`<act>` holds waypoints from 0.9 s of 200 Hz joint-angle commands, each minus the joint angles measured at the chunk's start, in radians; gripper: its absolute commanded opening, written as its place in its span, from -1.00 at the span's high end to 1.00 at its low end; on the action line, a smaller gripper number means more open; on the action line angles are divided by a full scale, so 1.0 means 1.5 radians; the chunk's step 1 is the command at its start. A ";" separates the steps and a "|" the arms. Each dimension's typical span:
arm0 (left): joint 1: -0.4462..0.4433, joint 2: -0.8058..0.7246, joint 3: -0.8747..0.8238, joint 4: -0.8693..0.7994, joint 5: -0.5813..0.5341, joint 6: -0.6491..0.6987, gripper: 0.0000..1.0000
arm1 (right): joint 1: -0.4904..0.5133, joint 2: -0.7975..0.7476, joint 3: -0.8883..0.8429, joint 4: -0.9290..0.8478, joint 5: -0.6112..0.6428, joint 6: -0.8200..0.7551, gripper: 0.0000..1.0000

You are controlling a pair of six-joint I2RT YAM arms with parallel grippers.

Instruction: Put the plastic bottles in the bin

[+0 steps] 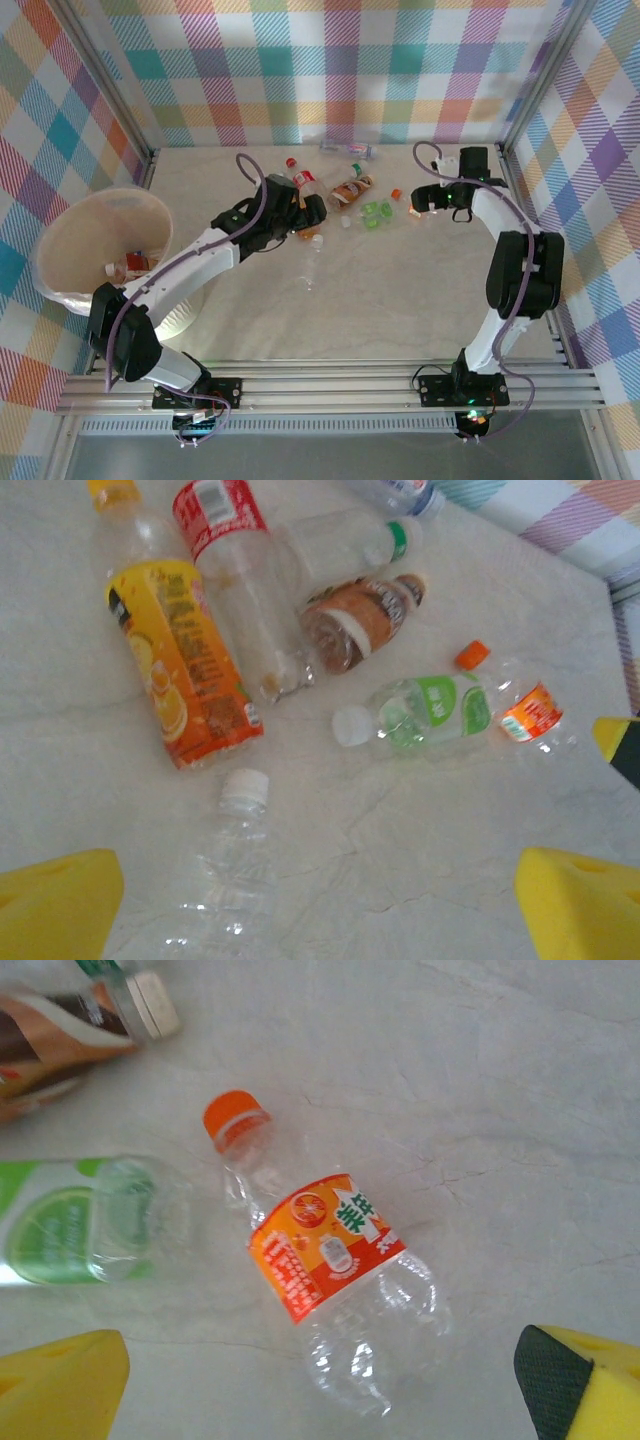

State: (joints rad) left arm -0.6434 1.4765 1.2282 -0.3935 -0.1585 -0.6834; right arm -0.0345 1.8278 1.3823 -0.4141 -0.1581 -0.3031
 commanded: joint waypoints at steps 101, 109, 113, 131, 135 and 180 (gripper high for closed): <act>-0.013 -0.085 -0.131 0.102 -0.113 -0.073 -1.00 | -0.019 0.236 0.287 -0.230 -0.027 -0.282 -0.90; -0.014 -0.086 -0.133 0.102 -0.116 -0.072 -1.00 | -0.018 0.244 0.294 -0.250 -0.042 -0.290 -0.88; -0.014 -0.086 -0.132 0.100 -0.115 -0.071 -1.00 | -0.015 0.246 0.296 -0.258 -0.044 -0.292 -0.87; -0.014 -0.086 -0.129 0.097 -0.111 -0.062 -1.00 | -0.012 0.261 0.297 -0.289 -0.036 -0.309 -0.85; -0.014 -0.086 -0.128 0.097 -0.111 -0.060 -1.00 | -0.011 0.264 0.297 -0.294 -0.033 -0.311 -0.83; -0.013 -0.086 -0.127 0.113 -0.099 -0.035 -1.00 | -0.006 0.274 0.286 -0.284 -0.017 -0.306 -0.74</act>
State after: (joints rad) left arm -0.6533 1.3659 1.0428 -0.2565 -0.3012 -0.7692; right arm -0.0544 2.2295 1.8130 -0.8055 -0.1741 -0.7372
